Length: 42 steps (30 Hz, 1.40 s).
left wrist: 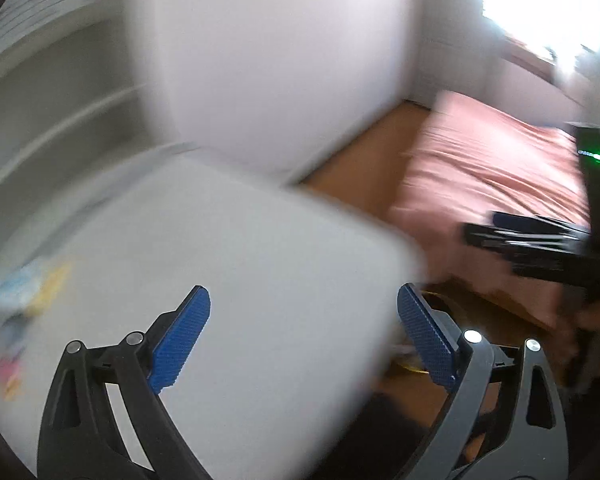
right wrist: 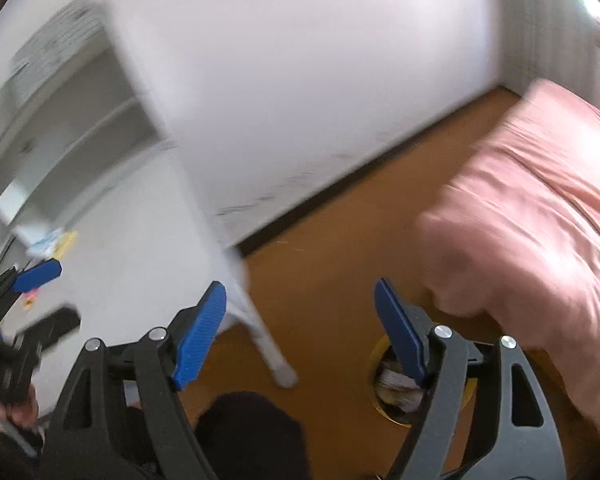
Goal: Collect trash
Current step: 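Swing both open tools back over the desk toward the remaining trash, then grasp the pink snack box with the left tool while the right tool grasps the grey socks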
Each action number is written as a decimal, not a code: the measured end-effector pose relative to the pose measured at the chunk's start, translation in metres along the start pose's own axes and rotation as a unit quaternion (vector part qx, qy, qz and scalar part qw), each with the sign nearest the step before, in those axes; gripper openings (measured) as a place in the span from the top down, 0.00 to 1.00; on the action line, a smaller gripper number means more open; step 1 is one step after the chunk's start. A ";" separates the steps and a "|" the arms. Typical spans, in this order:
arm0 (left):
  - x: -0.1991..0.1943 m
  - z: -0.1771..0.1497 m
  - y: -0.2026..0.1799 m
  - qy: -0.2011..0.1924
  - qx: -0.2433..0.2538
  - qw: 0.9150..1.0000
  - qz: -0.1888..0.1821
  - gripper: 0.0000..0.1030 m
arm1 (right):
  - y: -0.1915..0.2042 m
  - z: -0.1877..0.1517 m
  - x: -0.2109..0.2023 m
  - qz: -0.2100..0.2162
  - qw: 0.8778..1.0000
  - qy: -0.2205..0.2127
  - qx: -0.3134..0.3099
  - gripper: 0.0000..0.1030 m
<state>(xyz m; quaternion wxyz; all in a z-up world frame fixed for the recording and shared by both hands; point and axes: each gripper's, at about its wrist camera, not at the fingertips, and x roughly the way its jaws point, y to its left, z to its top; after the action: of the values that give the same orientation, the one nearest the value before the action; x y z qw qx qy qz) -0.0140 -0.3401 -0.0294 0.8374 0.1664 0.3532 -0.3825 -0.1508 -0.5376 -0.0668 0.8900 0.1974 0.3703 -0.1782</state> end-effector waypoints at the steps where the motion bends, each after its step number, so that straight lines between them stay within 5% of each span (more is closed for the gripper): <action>1: -0.006 -0.008 0.033 0.001 -0.028 0.999 0.036 0.11 | 0.022 0.005 0.008 0.017 1.000 0.004 -0.017 0.28; 4: -0.021 -0.033 0.117 0.014 -0.104 0.985 0.137 0.11 | 0.080 0.012 0.030 0.057 0.996 0.026 -0.065 0.28; 8: -0.035 -0.069 0.205 0.034 -0.194 0.957 0.211 0.11 | 0.148 0.013 0.047 0.096 0.986 0.047 -0.125 0.28; 13: -0.033 -0.102 0.269 0.058 -0.268 0.928 0.252 0.11 | 0.221 0.010 0.065 0.136 0.971 0.070 -0.183 0.28; 16: -0.025 -0.108 0.285 0.063 -0.289 0.922 0.250 0.11 | 0.258 0.006 0.077 0.152 0.963 0.082 -0.209 0.28; 23: -0.012 -0.112 0.307 0.073 -0.289 0.925 0.237 0.12 | 0.312 0.010 0.096 0.189 0.951 0.100 -0.222 0.28; 26: -0.014 -0.112 0.304 0.062 -0.268 0.930 0.242 0.34 | 0.338 0.018 0.106 0.194 0.948 0.098 -0.234 0.28; 28: -0.018 -0.113 0.304 0.058 -0.261 0.932 0.243 0.57 | 0.356 0.022 0.113 0.196 0.943 0.095 -0.250 0.28; 36: -0.054 -0.129 0.311 0.042 -0.275 0.935 0.219 0.57 | 0.433 0.010 0.131 0.231 0.919 0.120 -0.296 0.28; 42: -0.083 -0.149 0.323 0.036 -0.292 0.928 0.230 0.57 | 0.478 -0.007 0.161 0.216 0.917 0.131 -0.310 0.33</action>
<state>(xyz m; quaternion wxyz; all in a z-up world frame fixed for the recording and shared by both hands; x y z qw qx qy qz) 0.1236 -0.0040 -0.0702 0.9009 0.0052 0.4307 -0.0529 0.1729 -0.1513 -0.0838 0.8671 0.0081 0.4685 0.1691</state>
